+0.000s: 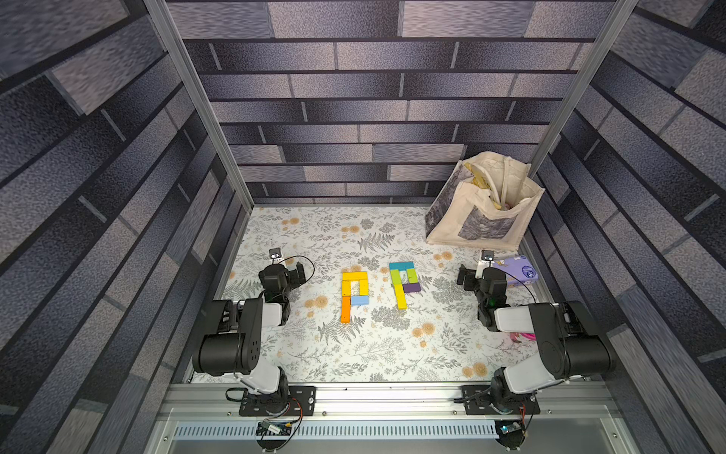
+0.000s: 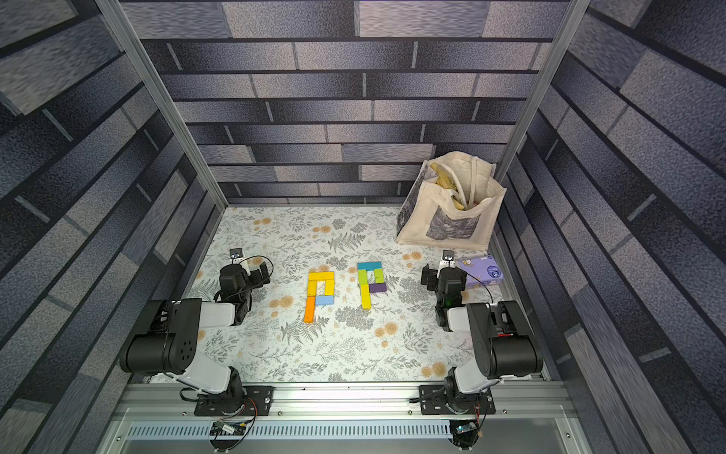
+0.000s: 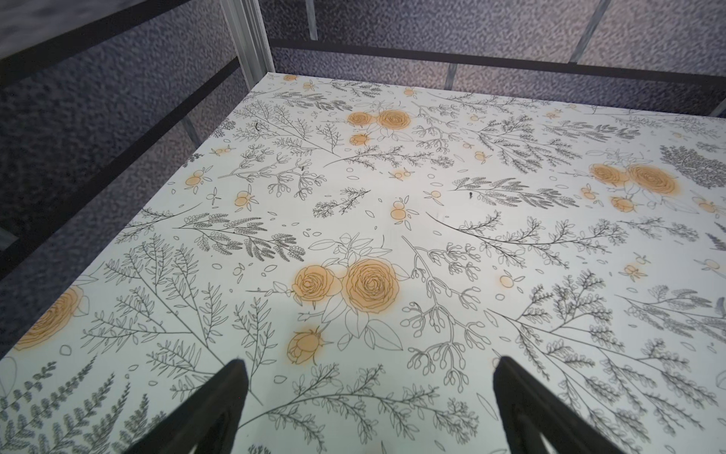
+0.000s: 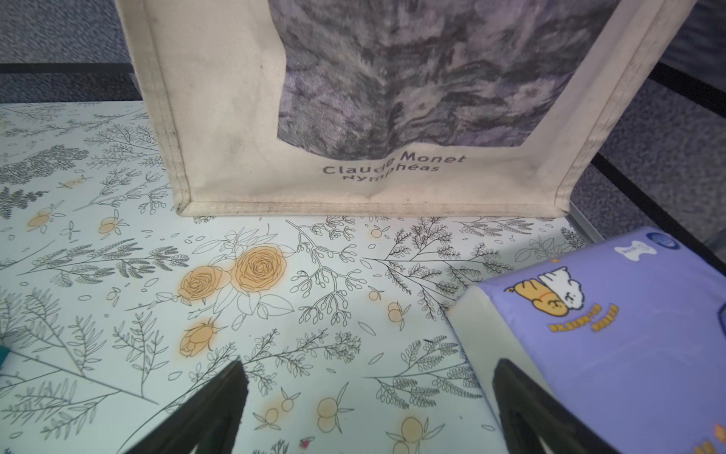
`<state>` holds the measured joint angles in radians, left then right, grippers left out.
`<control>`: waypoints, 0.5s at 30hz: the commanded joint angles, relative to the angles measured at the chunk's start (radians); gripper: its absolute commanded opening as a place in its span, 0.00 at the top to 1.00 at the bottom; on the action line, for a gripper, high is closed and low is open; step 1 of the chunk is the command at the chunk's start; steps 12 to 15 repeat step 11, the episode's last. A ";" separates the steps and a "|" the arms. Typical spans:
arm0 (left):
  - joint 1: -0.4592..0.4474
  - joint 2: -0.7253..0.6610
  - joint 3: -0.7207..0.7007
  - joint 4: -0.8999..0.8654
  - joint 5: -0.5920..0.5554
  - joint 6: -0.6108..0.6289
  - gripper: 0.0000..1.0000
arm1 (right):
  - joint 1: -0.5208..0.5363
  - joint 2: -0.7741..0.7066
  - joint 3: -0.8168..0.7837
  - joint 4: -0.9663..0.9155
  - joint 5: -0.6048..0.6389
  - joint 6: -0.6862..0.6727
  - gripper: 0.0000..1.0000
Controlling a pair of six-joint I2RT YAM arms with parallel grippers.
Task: Assemble the letter p with building blocks
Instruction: Reset both arms
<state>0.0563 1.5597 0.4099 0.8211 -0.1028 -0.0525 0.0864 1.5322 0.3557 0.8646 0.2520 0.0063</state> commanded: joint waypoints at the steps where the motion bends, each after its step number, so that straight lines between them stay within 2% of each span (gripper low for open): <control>1: 0.002 -0.012 0.017 -0.013 0.023 -0.007 0.00 | -0.006 -0.008 0.002 0.034 -0.013 -0.002 0.00; 15: 0.002 -0.014 0.017 -0.014 0.024 -0.006 0.00 | -0.006 -0.011 -0.004 0.043 -0.018 -0.004 0.00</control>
